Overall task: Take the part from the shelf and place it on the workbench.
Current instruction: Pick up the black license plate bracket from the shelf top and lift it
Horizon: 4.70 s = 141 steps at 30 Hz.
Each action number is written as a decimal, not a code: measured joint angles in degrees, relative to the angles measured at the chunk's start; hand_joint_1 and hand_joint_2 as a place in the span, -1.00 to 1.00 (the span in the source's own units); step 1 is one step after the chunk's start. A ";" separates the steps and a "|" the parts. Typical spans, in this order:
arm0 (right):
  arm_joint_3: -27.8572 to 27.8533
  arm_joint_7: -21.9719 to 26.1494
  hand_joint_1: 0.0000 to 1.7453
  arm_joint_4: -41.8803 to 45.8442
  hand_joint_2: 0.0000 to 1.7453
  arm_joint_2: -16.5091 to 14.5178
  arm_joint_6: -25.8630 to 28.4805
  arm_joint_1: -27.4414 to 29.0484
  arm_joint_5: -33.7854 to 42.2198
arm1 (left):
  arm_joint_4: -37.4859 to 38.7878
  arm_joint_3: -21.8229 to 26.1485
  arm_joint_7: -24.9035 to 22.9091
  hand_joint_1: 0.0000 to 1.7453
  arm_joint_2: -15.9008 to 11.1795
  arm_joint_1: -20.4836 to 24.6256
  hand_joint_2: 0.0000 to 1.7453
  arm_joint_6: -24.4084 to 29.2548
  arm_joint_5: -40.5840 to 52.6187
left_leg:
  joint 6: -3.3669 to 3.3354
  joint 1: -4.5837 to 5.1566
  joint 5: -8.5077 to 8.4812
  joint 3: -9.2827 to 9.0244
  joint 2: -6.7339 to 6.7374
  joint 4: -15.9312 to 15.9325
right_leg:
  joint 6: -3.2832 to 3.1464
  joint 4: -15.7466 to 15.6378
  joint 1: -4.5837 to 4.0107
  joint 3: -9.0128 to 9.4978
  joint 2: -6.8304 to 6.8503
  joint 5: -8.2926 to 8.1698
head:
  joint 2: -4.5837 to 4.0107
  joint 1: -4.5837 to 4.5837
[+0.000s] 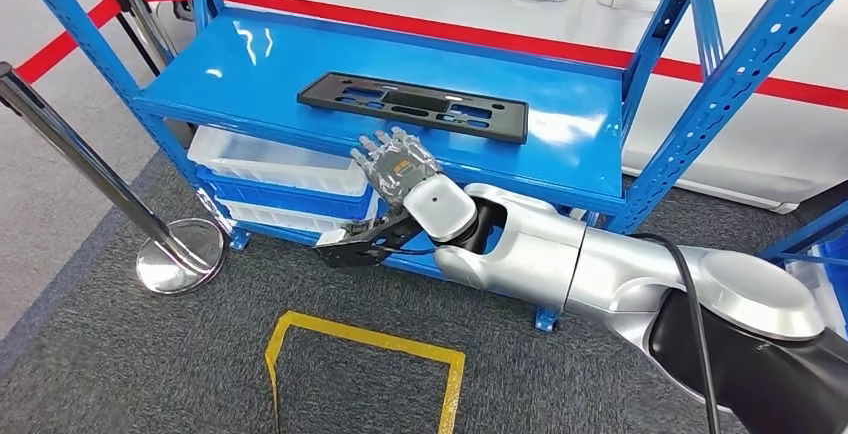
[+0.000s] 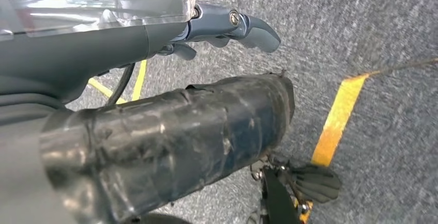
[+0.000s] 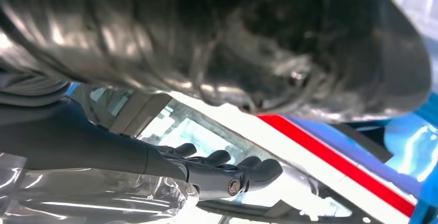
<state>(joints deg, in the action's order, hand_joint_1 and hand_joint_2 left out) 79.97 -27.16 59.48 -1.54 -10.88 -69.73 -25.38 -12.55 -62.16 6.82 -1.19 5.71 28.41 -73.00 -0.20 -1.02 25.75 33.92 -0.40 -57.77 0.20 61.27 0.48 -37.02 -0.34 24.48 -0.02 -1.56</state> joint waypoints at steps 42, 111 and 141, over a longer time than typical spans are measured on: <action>-0.02 -2.06 -1.00 1.03 -1.00 2.98 -0.72 0.45 -0.35 | 0.00 -0.53 -0.08 -1.00 -0.06 -0.06 -1.00 -0.37 0.07 | 1.83 0.07 5.11 8.80 0.14 -15.96 | -2.42 -2.26 -0.22 2.18 -0.30 0.79 | 0.00 -0.28; -0.08 -2.58 -1.00 0.91 1.00 4.93 -1.30 1.98 1.92 | 0.00 -0.68 0.28 -1.00 0.24 0.16 -1.00 -0.85 0.36 | 0.35 0.37 -1.26 1.56 -0.01 -0.07 | -0.70 -2.09 -0.24 2.40 -0.29 1.47 | 0.00 -0.32; -0.07 -1.97 -1.00 0.59 1.00 5.02 -1.22 3.01 0.83 | 0.00 -0.71 0.48 -1.00 0.58 0.23 -1.00 -0.88 0.42 | 0.34 0.70 -1.08 1.24 -0.04 0.07 | -0.99 -2.22 -0.28 2.31 -0.25 1.21 | 0.00 -0.26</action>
<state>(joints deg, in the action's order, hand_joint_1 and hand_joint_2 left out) 79.91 -29.13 60.07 3.49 -12.11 -66.72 -24.55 -12.55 -62.87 7.30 -0.61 5.94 27.53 -72.59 0.14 -0.31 24.67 35.16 -0.43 -57.70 -0.80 59.05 0.20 -34.70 -0.59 25.69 -0.02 -1.82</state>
